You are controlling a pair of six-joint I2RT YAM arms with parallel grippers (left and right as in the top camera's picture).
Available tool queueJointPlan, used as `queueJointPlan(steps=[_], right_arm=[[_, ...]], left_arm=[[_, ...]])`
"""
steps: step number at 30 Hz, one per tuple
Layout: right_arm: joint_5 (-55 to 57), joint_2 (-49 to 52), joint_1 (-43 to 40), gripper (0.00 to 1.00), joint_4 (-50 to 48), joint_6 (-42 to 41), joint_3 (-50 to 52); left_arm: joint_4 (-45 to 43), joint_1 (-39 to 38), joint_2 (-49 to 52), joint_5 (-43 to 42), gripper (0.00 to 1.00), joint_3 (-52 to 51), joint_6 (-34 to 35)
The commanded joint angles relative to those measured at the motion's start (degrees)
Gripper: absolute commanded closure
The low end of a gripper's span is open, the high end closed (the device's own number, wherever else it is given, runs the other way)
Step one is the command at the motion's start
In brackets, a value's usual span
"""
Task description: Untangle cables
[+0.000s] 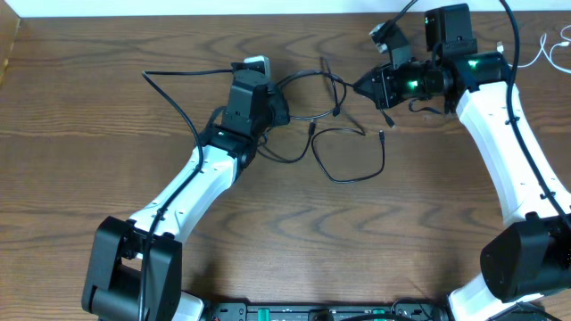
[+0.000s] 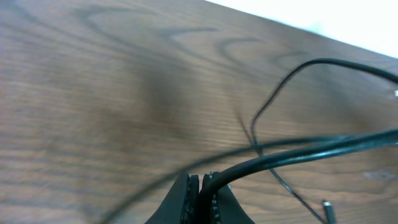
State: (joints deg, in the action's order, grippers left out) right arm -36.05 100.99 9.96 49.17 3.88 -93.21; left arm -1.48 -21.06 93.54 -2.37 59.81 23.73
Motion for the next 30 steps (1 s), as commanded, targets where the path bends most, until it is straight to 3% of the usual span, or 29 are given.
queueJointPlan(steps=[1, 6, 10, 19, 22, 30], right_arm=[[10.6, -0.1, -1.3, 0.99, 1.2, -4.6, -0.2], [21.2, -0.1, -2.1, 0.99, 2.6, -9.2, -0.2], [23.1, -0.1, -2.1, 0.99, 3.0, -9.4, -0.2], [5.0, -0.1, -2.0, 0.55, -2.3, -3.8, -0.2], [1.7, 0.3, -1.6, 0.46, -5.2, -4.6, -0.2], [0.5, 4.6, 0.9, 0.36, -10.0, -8.2, -0.2]], left_arm=[[1.6, 0.5, -1.9, 5.9, 0.93, 0.4, -0.2], [2.5, 0.5, -5.7, 5.9, 0.93, 0.4, -0.3], [2.7, 0.5, -9.4, 3.8, 0.93, 0.4, -0.9], [0.9, 0.4, -16.2, -14.5, 0.92, 0.4, -1.0], [0.3, 0.4, -18.1, -19.3, 0.93, 0.4, -1.0], [0.4, 0.4, -22.0, -26.3, 0.92, 0.4, -1.0]])
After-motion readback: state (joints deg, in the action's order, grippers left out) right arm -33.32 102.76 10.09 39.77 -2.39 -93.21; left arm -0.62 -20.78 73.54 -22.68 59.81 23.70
